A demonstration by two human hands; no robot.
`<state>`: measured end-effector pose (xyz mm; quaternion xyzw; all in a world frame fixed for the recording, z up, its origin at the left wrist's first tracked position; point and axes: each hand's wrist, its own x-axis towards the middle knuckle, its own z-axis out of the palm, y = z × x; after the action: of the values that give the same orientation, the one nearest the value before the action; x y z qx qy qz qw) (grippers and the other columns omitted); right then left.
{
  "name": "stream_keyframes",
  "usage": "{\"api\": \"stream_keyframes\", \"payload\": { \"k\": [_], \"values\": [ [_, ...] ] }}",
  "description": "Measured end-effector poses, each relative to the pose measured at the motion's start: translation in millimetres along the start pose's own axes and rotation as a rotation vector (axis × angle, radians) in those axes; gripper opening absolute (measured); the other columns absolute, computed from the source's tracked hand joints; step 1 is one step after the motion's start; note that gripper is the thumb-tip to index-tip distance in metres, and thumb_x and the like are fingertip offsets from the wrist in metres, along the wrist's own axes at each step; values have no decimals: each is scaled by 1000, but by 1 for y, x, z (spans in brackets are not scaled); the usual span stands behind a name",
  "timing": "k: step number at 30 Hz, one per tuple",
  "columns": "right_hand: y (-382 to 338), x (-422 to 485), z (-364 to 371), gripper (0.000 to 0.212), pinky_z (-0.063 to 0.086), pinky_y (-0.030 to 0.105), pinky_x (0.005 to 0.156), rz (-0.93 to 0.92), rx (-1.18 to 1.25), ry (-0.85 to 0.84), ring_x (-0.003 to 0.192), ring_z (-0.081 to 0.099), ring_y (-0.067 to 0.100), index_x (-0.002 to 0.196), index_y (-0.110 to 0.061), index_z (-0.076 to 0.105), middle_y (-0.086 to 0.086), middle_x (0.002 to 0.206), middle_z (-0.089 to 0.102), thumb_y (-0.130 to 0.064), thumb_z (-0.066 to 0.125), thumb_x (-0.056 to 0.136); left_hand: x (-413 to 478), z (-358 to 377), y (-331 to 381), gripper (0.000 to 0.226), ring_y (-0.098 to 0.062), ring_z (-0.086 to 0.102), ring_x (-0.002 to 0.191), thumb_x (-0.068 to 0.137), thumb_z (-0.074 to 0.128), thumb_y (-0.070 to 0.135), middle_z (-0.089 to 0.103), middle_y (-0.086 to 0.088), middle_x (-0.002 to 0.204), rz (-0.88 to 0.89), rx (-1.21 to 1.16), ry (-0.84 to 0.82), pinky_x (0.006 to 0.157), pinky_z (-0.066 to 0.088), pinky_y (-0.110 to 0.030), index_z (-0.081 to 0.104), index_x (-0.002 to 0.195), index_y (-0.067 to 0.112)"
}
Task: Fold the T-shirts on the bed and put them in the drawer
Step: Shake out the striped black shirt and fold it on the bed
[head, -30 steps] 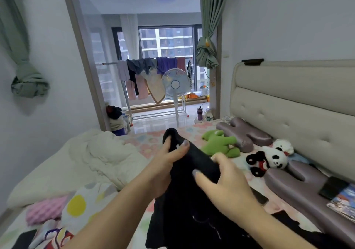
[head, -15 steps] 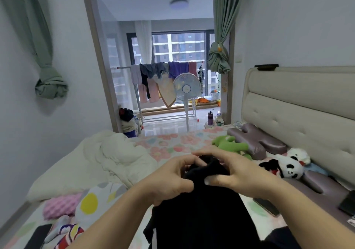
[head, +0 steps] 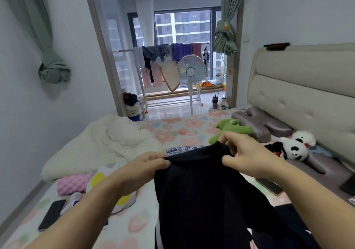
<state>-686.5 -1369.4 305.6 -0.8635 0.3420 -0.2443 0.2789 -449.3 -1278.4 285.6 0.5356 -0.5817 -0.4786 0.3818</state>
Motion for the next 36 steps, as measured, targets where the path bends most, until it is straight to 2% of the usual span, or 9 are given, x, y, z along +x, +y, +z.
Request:
{"api": "stream_keyframes", "payload": {
  "k": [3, 6, 9, 15, 18, 24, 30, 32, 36],
  "values": [
    [6, -5, 4, 23, 41, 21, 72, -2, -30, -163, 79, 51, 7, 83, -23, 48, -7, 93, 53, -6, 60, 72, 1, 1, 15, 18, -3, 48, 47, 73, 59, 13, 50, 9, 51, 77, -117, 4, 45, 37, -13, 58, 55, 17],
    [8, -10, 20, 26, 37, 28, 67, -16, 212, -330, 75, 48, 14, 83, -21, 47, -4, 81, 52, -3, 61, 72, 6, -2, 24, 23, -5, 41, 43, 68, 62, 21, 40, 5, 49, 65, -208, 43, 41, 34, -15, 45, 55, 12],
    [14, -12, 31, 22, 40, 30, 67, 44, 422, -407, 74, 51, 14, 91, -17, 51, -2, 80, 58, -8, 67, 79, 6, -3, 31, 23, -3, 44, 41, 73, 59, 18, 45, 6, 47, 74, -105, -1, 41, 34, -11, 55, 51, 17],
    [21, -10, 21, 12, 39, 38, 67, 22, 415, -191, 71, 56, 17, 83, -8, 59, 5, 74, 61, -9, 70, 80, -9, -24, 37, 19, -7, 61, 61, 68, 73, 17, 68, 9, 67, 27, 578, -42, 59, 48, -18, 63, 78, 29],
    [14, -8, 15, 18, 49, 46, 74, -31, 340, -69, 74, 64, 28, 88, -24, 61, 10, 83, 70, -15, 72, 77, -17, -24, 35, 29, 0, 62, 72, 76, 66, 12, 67, 17, 77, 64, 754, 4, 69, 50, -17, 60, 83, 39],
    [-3, -7, 1, 48, 42, 31, 66, -215, 201, -27, 76, 55, 36, 82, -39, 55, 7, 85, 63, 8, 59, 75, -27, -21, 37, 35, -1, 57, 55, 75, 60, 8, 63, 20, 62, 30, 567, -53, 54, 40, -8, 56, 100, 34],
    [-7, -7, -11, 54, 39, 12, 68, -251, 222, -16, 76, 56, 19, 72, -34, 59, -2, 84, 61, 20, 56, 71, -16, -15, 39, 53, -16, 53, 60, 62, 61, 61, 56, -9, 65, -61, 190, 25, 59, 41, -19, 65, 67, 9],
    [-6, -7, -12, 53, 40, 15, 67, -249, 218, -29, 76, 56, 23, 71, -35, 60, -1, 85, 62, 18, 57, 72, -13, -14, 37, 57, -21, 47, 62, 72, 61, 66, 51, -10, 66, -38, 273, 28, 62, 38, -25, 63, 67, 9],
    [-2, -11, -16, 35, 47, 32, 70, -240, 219, -91, 81, 60, 33, 77, -34, 64, 7, 89, 66, 1, 68, 75, -11, -15, 40, 27, -7, 48, 59, 68, 60, 52, 54, 6, 61, 22, 401, 33, 57, 38, -17, 69, 63, 27]
  ]
}}
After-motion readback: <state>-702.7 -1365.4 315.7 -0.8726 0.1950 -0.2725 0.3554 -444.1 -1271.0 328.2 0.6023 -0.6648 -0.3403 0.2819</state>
